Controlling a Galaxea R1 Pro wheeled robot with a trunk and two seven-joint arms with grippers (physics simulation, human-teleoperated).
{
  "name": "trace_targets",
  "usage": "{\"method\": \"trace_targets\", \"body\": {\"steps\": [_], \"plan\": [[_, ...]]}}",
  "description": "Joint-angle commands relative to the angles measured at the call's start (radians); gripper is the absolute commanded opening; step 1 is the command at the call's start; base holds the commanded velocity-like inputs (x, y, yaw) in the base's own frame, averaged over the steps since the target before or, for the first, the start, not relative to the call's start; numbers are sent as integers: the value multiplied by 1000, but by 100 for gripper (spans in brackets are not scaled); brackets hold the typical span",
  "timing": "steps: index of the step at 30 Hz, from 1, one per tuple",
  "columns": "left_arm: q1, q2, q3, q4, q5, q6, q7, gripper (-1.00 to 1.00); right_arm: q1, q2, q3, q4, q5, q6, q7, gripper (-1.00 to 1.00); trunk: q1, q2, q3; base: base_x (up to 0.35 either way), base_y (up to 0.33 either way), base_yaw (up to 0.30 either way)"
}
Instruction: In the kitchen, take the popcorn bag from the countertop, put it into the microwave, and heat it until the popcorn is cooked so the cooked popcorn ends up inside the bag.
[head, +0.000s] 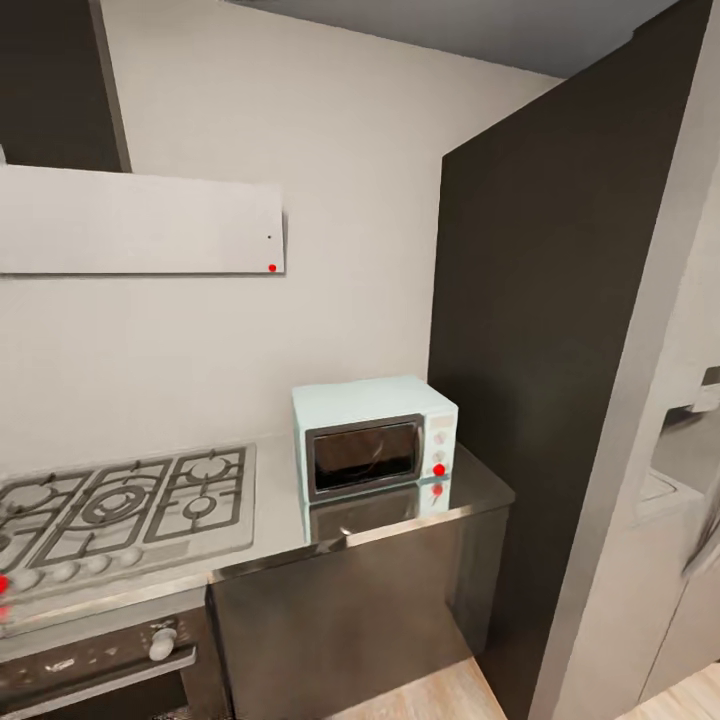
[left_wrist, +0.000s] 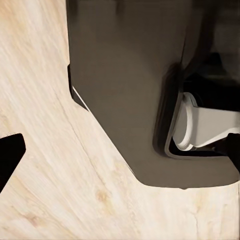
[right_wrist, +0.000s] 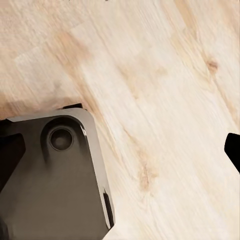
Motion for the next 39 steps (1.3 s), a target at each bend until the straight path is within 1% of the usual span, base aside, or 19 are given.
{"method": "trace_targets", "body": {"steps": [1, 7, 16, 31, 32, 33, 35, 38, 39], "plan": [[0, 0, 5, -2, 0, 6, -2, 100, 0, -1, -6, 3, 10, -5, -6, 100, 0, 0, 0, 0, -29, 259], [0, 0, 5, -2, 0, 6, -2, 100, 0, -1, -6, 3, 10, -5, -6, 100, 0, 0, 0, 0, -83, 248], [1, 0, 5, -2, 0, 6, -2, 100, 0, -1, -5, 3, 11, -4, -4, 100, 0, 0, 0, 183, -196, 26], [0, 2, 6, -2, 1, 6, -1, 100, 0, -1, -6, 3, 10, -5, -6, 100, 0, 0, -2, 213, -204, 273], [0, 4, 7, -2, 1, 6, -1, 100, 0, -1, -6, 3, 10, -4, -5, 100, 0, 0, -2, 149, -150, 182], [0, 16, 8, -2, 1, 5, 0, 100, 0, -1, -6, 3, 10, -4, -5, 100, 0, 0, -2, 132, -129, 93], [0, 53, 11, -2, 5, 5, 1, 100, 0, -1, -9, 3, 11, -4, -4, 100, 0, 0, -2, 47, -55, 29], [0, 59, 12, -2, 6, 5, 2, 100, 0, 0, -14, -12, 12, -11, -2, 100, 0, 0, -2, 4, -4, 2], [1, 57, 12, -2, 6, 5, 2, 100, 0, 9, -13, -136, 12, -53, 5, 100, 0, 0, -2, 0, 0, 0]]}}
